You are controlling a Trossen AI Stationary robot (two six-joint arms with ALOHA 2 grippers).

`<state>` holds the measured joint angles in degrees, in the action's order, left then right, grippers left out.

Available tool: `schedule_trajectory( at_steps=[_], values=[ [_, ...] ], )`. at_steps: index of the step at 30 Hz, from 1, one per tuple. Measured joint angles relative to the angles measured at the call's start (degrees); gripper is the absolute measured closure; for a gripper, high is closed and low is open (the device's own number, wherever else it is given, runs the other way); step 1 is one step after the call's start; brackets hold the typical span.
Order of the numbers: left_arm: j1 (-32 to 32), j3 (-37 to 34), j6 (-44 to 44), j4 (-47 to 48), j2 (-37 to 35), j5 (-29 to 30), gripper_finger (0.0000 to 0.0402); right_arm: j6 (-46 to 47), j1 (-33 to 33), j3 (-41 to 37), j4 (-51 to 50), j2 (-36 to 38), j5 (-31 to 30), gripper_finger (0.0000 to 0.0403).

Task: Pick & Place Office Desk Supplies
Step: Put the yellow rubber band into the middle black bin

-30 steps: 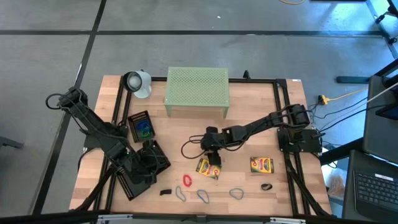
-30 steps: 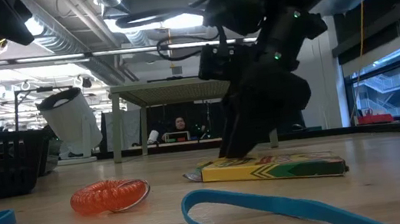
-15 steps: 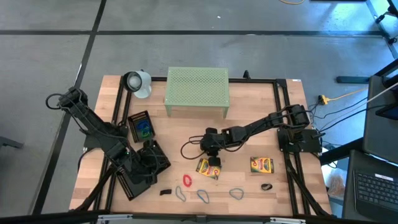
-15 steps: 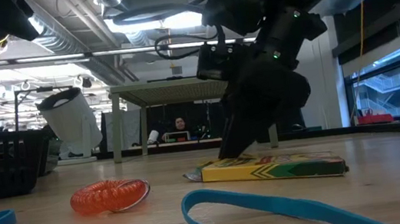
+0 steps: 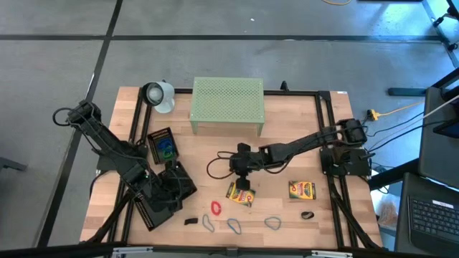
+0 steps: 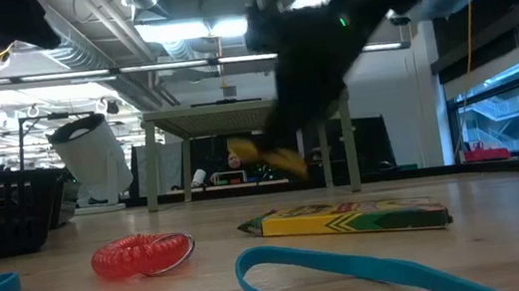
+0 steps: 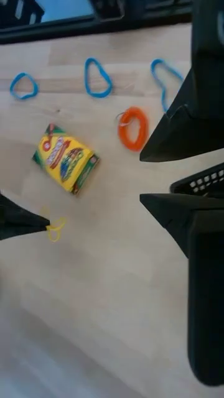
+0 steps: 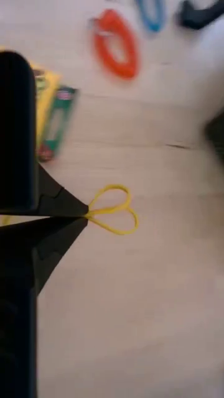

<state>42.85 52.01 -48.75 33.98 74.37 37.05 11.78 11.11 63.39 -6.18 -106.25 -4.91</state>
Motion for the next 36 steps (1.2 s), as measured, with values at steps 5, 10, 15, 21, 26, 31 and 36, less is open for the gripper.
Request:
schedule_trajectory(
  at_steps=[5, 10, 15, 21, 26, 31, 36],
  values=[
    [0.00, 0.00, 0.02, 0.00, 0.00, 8.11, 0.0316, -3.30, 2.67, 4.36, 2.37, 2.16, -5.68, 0.0398],
    [-0.03, 0.00, 1.85, -1.55, 0.00, 17.69, 0.0315, -7.97, 5.88, 10.77, 3.65, 2.73, -10.73, 0.0398],
    [-0.02, 0.00, 13.92, -10.17, 0.00, 18.60, 0.0300, -12.19, 9.37, 17.27, 3.95, 2.75, -14.15, 0.0398],
    [-0.02, 0.00, 27.23, -23.21, 0.00, 13.89, 0.0257, -14.40, 12.98, 21.50, 1.84, 2.77, -14.16, 0.0398],
    [-0.01, 0.02, 32.23, -31.55, 0.00, 11.58, 0.0222, -14.37, 15.35, 22.11, 1.63, 2.77, -14.55, 0.0398],
    [-0.02, 0.02, 37.15, -39.03, 0.00, 8.10, 0.0203, -14.35, 17.76, 22.11, 1.68, 2.77, -18.65, 0.0398],
    [-0.02, 0.02, 42.88, -46.18, 1.77, 4.26, 0.0200, -14.40, 18.80, 22.11, 2.83, 2.77, -20.75, 0.0398]
  ],
)
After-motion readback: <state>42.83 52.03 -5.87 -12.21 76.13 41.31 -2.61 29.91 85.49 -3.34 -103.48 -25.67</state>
